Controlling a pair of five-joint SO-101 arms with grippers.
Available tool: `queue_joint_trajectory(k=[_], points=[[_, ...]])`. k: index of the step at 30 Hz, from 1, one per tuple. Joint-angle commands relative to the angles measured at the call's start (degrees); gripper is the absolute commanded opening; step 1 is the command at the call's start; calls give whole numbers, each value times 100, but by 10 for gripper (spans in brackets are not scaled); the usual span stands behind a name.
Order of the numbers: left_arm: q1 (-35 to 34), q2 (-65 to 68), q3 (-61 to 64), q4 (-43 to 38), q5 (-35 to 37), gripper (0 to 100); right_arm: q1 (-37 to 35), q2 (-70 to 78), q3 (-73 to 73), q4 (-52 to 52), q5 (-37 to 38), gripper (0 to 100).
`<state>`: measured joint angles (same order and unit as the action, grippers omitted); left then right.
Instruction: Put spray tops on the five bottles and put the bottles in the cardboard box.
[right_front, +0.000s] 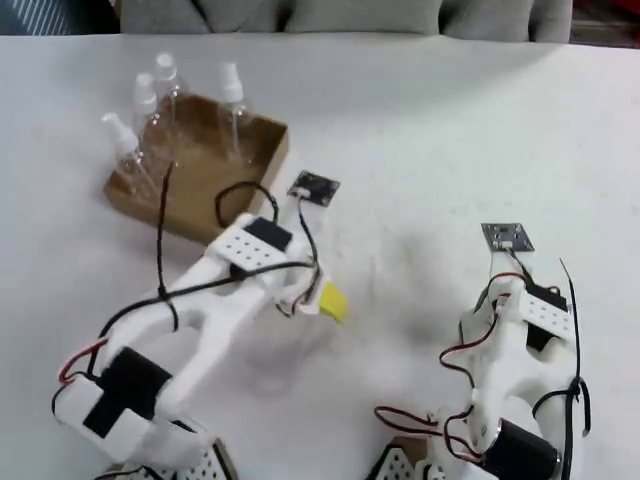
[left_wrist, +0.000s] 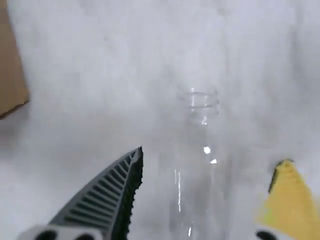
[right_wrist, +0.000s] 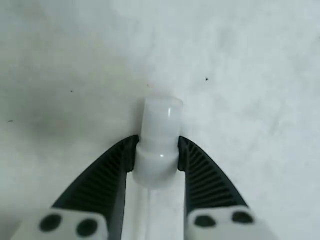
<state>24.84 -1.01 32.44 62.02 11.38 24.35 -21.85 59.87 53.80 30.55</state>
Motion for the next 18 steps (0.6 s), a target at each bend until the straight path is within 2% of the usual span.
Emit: queue_joint_trajectory(k=[1, 11, 18], points=[[-215, -198, -563, 211, -387, 345, -57, -127, -26, -57, 0, 18], [-171, 1007, -1389, 668, -404, 370, -57, -127, -26, -57, 0, 18], [-13, 1288, -1398, 659, -413, 364, -57, -127, -26, -57, 0, 18]])
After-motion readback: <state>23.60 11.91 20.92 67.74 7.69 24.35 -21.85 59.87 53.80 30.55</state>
